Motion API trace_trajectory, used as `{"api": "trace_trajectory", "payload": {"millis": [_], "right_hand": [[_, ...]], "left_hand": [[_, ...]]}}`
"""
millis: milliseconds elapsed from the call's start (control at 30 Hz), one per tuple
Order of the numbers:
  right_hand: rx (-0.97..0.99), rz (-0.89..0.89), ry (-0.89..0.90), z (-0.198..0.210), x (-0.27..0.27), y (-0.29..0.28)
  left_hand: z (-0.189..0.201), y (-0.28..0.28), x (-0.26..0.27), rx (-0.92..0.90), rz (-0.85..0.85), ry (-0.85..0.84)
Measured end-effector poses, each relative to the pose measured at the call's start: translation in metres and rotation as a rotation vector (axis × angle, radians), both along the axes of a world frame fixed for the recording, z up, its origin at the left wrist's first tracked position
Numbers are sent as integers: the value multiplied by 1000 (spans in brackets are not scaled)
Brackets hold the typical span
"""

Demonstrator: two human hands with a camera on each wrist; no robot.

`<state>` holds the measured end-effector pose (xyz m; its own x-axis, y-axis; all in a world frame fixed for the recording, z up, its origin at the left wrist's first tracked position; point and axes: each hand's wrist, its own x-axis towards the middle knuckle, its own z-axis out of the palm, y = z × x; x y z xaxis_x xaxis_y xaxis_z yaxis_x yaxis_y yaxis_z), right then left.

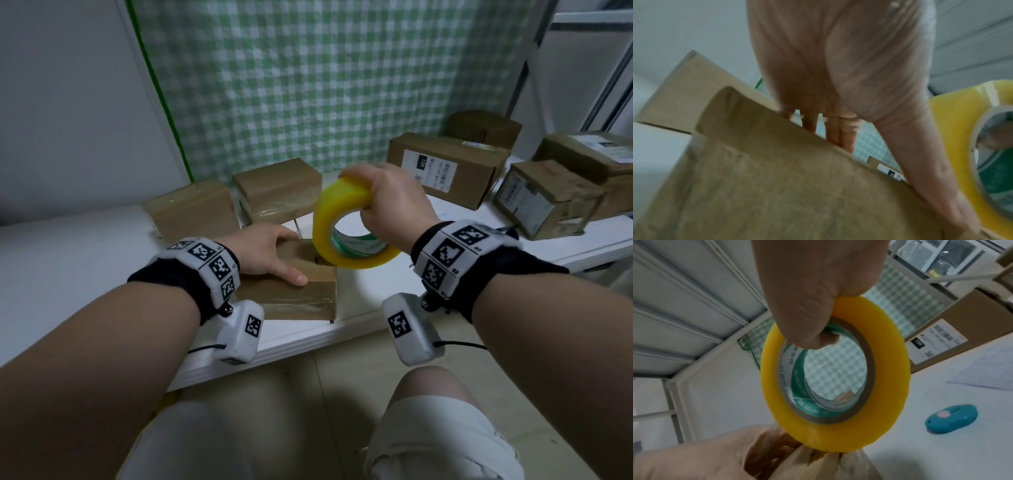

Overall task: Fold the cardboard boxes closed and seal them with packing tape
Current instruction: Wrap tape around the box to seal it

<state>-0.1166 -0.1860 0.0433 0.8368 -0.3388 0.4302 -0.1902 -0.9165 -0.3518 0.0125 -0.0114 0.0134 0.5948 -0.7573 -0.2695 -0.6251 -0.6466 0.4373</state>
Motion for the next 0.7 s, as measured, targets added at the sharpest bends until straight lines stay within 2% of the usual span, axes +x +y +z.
{"api": "trace_trajectory", "payload": {"millis": [200,367,533,700], "right_hand": [[-76,46,97,11,-5,-5],[-99,43,124,4,-8,-7],[-215,20,233,1,-20,-22],[-220,24,267,-13,-19,-24]], "left_hand": [[1,-1,-1,27,-9,-7],[1,0,-1,26,-12,-18],[1,0,0,16,-11,-1],[0,1,-1,3,-8,5]]}}
